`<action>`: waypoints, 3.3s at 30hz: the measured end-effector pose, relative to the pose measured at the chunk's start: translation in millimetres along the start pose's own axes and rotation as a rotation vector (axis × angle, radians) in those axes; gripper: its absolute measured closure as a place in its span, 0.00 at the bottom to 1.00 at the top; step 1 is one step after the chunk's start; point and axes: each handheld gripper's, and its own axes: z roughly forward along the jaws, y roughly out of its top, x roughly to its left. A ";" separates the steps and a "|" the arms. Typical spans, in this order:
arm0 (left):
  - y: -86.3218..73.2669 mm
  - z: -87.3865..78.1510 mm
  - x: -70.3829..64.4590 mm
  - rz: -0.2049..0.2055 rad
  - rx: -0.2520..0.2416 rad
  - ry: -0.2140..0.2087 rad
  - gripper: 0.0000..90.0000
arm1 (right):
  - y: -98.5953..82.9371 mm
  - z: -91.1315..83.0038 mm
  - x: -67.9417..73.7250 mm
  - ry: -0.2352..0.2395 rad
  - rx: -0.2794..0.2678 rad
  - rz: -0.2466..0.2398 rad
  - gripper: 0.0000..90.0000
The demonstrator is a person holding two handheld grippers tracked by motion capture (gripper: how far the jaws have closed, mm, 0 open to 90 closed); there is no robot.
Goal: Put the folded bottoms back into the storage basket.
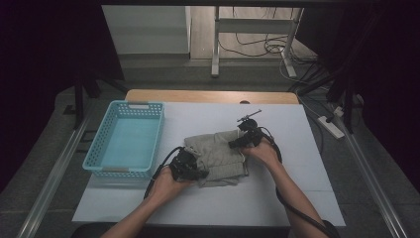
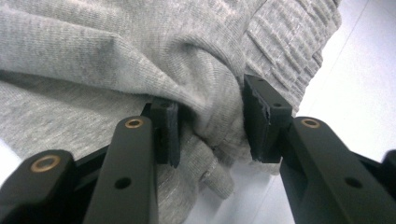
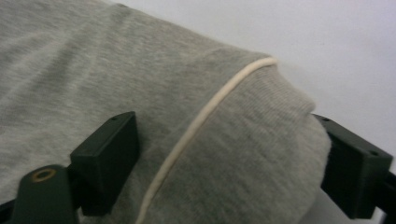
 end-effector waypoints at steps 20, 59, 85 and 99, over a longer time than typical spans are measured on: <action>4.8 -1.9 2.2 -0.102 0.021 -0.023 0.76 | -0.3 -13.5 8.4 0.070 0.017 -0.053 0.74; 20.5 -73.9 -1.2 -0.072 -0.089 0.024 0.81 | 23.2 -84.2 30.3 0.150 -0.219 -0.100 0.75; 13.0 -154.5 22.2 -0.082 -0.112 0.124 0.81 | 85.0 -95.9 70.3 0.249 -0.313 -0.128 0.75; -7.7 -194.0 46.9 -0.127 -0.119 0.168 0.80 | 126.2 -76.9 104.6 0.294 -0.318 -0.151 0.75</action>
